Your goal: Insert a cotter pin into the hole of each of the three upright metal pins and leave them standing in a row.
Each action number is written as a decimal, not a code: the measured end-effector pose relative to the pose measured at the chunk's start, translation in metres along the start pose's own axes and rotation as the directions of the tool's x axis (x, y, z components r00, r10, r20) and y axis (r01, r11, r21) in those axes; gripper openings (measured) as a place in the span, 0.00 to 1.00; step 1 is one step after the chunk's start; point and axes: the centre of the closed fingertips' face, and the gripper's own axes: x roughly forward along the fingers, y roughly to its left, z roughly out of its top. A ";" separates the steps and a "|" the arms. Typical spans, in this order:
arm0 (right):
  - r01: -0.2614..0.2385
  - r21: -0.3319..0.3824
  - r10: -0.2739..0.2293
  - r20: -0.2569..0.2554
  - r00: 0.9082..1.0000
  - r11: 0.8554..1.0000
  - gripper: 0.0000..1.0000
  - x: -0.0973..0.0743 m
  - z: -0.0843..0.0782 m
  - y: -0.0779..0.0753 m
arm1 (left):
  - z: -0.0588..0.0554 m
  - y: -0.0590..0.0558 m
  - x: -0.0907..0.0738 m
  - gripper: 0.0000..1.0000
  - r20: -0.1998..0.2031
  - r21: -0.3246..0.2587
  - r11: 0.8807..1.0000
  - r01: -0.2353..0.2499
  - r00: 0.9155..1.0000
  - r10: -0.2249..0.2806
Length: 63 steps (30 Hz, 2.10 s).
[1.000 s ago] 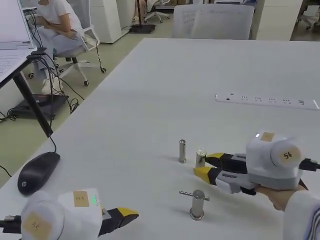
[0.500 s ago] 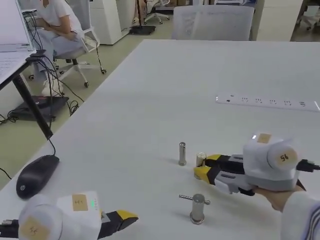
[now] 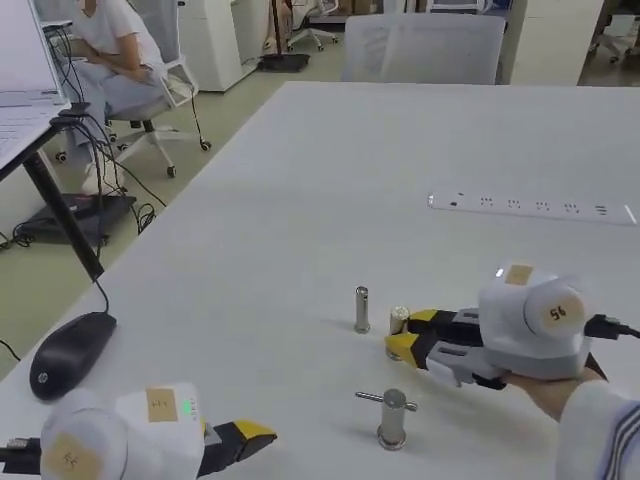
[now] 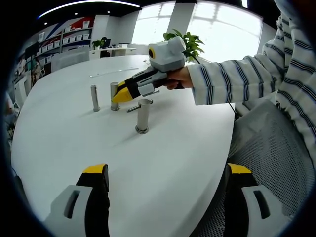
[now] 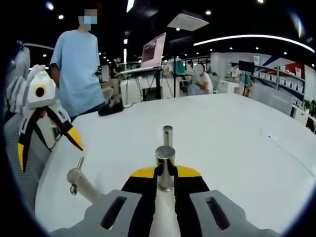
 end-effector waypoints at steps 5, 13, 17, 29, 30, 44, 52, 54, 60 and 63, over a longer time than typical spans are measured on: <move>0.002 -0.008 -0.002 -0.007 1.000 1.000 0.12 -0.001 -0.001 0.000 | 0.001 0.001 -0.001 0.98 0.001 0.001 1.000 -0.005 1.000 0.005; 0.011 -0.024 -0.011 -0.019 1.000 1.000 0.11 -0.003 -0.001 -0.001 | 0.001 0.001 -0.001 0.98 -0.001 0.008 1.000 -0.003 1.000 0.003; 0.011 -0.027 -0.011 -0.024 1.000 1.000 0.11 -0.005 -0.001 -0.001 | 0.002 0.001 0.000 0.98 -0.001 0.009 1.000 -0.002 1.000 0.002; 0.017 -0.005 -0.017 0.006 1.000 1.000 0.11 -0.020 0.016 -0.001 | 0.005 0.000 0.001 0.98 -0.002 0.023 1.000 0.001 1.000 -0.001; 0.017 -0.005 -0.017 0.007 1.000 1.000 0.11 -0.022 0.017 0.000 | 0.006 0.000 0.001 0.98 0.000 0.024 1.000 0.001 1.000 -0.001; 0.013 -0.010 -0.013 0.012 1.000 1.000 0.11 -0.048 0.023 0.008 | 0.011 -0.004 0.003 0.98 0.015 0.036 0.999 0.003 1.000 -0.004; 0.011 -0.002 -0.011 0.008 1.000 1.000 0.11 -0.064 0.019 0.016 | 0.012 -0.004 0.004 0.98 0.017 0.045 0.999 0.000 1.000 -0.001; 0.012 0.009 -0.012 0.009 1.000 1.000 0.11 -0.066 0.017 0.018 | 0.013 -0.005 0.004 0.98 0.020 0.047 0.999 -0.001 1.000 0.000; 0.008 0.011 -0.008 0.003 1.000 1.000 0.11 -0.073 0.012 0.026 | 0.014 -0.006 0.004 0.99 0.019 0.055 0.999 0.001 1.000 -0.002; 0.006 0.010 -0.006 0.002 1.000 1.000 0.11 -0.075 0.011 0.030 | 0.015 -0.006 0.004 0.99 0.020 0.059 0.998 0.001 1.000 -0.002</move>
